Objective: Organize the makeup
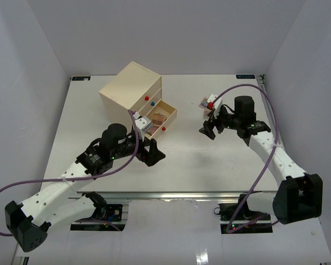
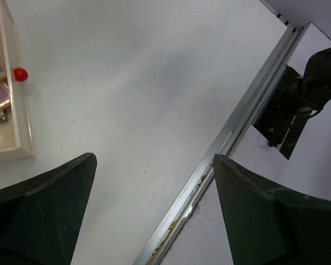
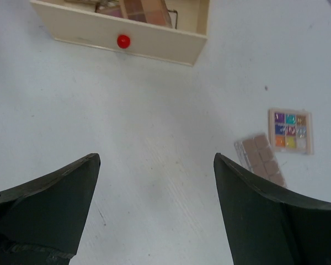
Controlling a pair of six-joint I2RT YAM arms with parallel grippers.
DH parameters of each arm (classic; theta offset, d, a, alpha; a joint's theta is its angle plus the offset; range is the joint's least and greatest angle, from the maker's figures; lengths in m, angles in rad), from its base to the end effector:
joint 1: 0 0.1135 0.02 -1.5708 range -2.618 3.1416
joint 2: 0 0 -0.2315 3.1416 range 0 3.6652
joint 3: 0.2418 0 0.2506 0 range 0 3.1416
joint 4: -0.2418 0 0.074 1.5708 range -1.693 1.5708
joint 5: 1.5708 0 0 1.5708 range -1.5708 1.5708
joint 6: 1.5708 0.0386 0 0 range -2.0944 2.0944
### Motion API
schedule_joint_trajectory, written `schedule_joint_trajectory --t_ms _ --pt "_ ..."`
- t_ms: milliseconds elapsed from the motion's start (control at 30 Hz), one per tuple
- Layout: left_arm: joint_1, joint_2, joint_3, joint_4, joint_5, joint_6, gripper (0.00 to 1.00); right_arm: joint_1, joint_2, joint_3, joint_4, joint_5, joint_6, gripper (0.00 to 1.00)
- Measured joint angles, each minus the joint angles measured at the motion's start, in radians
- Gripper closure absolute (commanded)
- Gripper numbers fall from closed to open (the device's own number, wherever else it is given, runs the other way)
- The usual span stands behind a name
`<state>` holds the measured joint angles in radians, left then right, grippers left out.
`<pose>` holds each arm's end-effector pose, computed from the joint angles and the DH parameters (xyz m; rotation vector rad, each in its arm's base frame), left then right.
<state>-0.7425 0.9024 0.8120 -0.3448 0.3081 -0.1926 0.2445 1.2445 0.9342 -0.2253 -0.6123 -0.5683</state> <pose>0.1577 -0.1606 0.2863 0.7674 1.9571 -0.8914 0.2727 0.0909 0.2617 -1.1196 1.6923 0.4397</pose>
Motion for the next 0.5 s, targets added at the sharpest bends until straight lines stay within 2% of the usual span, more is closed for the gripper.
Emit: schedule_joint_trajectory --t_ms 167,500 --pt "0.000 -0.030 0.013 0.040 0.013 0.048 0.02 -0.116 0.130 0.035 -0.034 -0.020 0.018 0.10" --pt "0.013 -0.129 -0.074 0.071 -0.021 0.106 0.02 -0.148 0.402 0.253 -0.164 0.052 -0.100 0.10"
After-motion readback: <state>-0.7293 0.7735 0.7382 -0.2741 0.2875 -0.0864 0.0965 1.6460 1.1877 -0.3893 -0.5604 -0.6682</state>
